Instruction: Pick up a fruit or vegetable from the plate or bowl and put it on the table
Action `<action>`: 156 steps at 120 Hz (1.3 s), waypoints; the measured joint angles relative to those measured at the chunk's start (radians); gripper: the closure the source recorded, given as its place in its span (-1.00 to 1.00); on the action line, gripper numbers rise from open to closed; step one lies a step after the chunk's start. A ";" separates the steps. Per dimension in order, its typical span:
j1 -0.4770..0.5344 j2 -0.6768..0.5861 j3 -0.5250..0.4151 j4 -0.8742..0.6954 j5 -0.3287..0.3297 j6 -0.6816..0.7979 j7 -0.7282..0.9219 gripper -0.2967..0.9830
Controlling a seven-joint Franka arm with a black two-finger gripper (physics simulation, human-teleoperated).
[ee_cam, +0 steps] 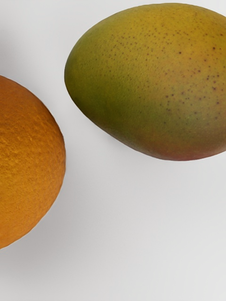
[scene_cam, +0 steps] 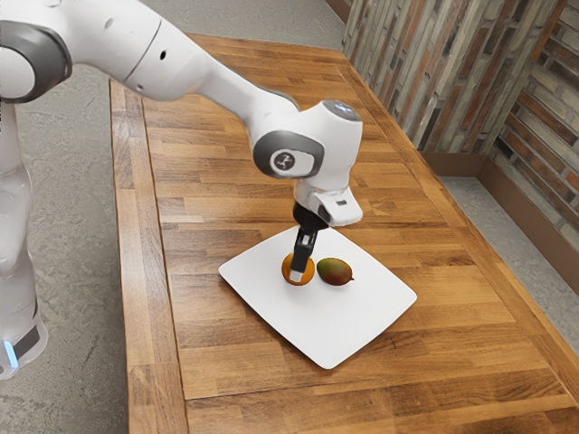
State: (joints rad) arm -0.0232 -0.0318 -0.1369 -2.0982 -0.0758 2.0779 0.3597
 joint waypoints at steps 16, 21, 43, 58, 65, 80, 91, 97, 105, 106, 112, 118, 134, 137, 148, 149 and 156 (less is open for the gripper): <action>-0.004 0.017 -0.004 -0.002 -0.008 0.012 0.000 -0.54; -0.006 0.021 -0.004 -0.003 -0.009 0.016 0.000 -0.54; -0.017 0.028 -0.004 -0.006 -0.013 0.026 0.000 -0.53; -0.023 0.028 -0.004 -0.007 -0.014 0.029 0.000 -0.29; -0.026 0.027 -0.004 -0.007 -0.014 0.029 0.000 -0.19; -0.030 0.026 -0.005 -0.007 -0.011 0.029 -0.001 -0.05; -0.031 0.023 -0.006 -0.006 -0.008 0.029 -0.003 -0.02; -0.031 0.011 -0.006 -0.004 -0.007 0.027 -0.004 0.00; -0.030 -0.012 -0.004 0.000 -0.005 0.020 -0.006 0.00; -0.029 -0.015 -0.004 0.000 -0.005 0.019 -0.006 0.00; -0.022 -0.041 -0.003 0.003 -0.003 0.011 -0.007 0.00; -0.013 -0.059 -0.001 0.009 -0.002 0.006 -0.008 -0.01; -0.014 -0.074 0.029 0.063 0.007 -0.021 -0.008 0.01; -0.015 -0.075 0.048 0.071 0.011 -0.026 -0.008 0.02; -0.012 -0.076 0.144 0.086 0.029 -0.040 -0.007 0.03; -0.010 -0.076 0.153 0.087 0.031 -0.041 -0.007 0.03; -0.004 -0.077 0.222 0.092 0.044 -0.050 -0.007 0.03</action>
State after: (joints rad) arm -0.0267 -0.1086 0.0848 -2.0060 -0.0317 2.0278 0.3531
